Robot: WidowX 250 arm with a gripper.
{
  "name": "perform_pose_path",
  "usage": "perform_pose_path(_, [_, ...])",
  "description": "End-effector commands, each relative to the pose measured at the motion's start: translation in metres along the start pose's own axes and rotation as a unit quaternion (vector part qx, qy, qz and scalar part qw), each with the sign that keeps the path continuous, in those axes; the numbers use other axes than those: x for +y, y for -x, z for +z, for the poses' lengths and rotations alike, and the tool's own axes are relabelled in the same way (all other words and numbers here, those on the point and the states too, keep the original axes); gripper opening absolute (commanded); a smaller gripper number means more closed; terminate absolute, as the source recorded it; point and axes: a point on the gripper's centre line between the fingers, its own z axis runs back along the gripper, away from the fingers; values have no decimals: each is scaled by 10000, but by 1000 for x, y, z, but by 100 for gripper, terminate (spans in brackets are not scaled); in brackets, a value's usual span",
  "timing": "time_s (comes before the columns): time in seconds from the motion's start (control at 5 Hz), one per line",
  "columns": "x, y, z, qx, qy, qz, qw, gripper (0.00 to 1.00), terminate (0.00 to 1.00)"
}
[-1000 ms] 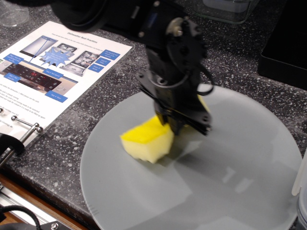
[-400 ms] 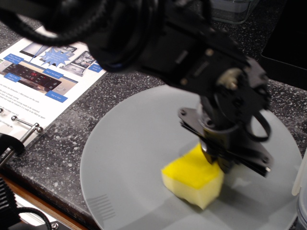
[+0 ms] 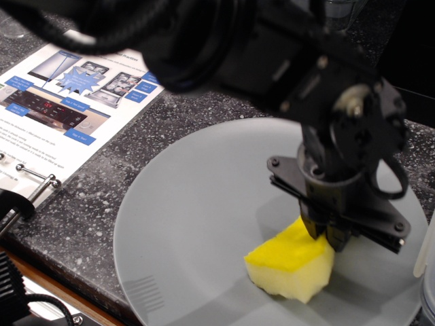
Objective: Pick up sponge and wipe plate
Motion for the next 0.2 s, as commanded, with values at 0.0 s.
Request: perform_pose_path(0.0, [95, -39, 11, -152, -606, -109, 9980, 0, 100])
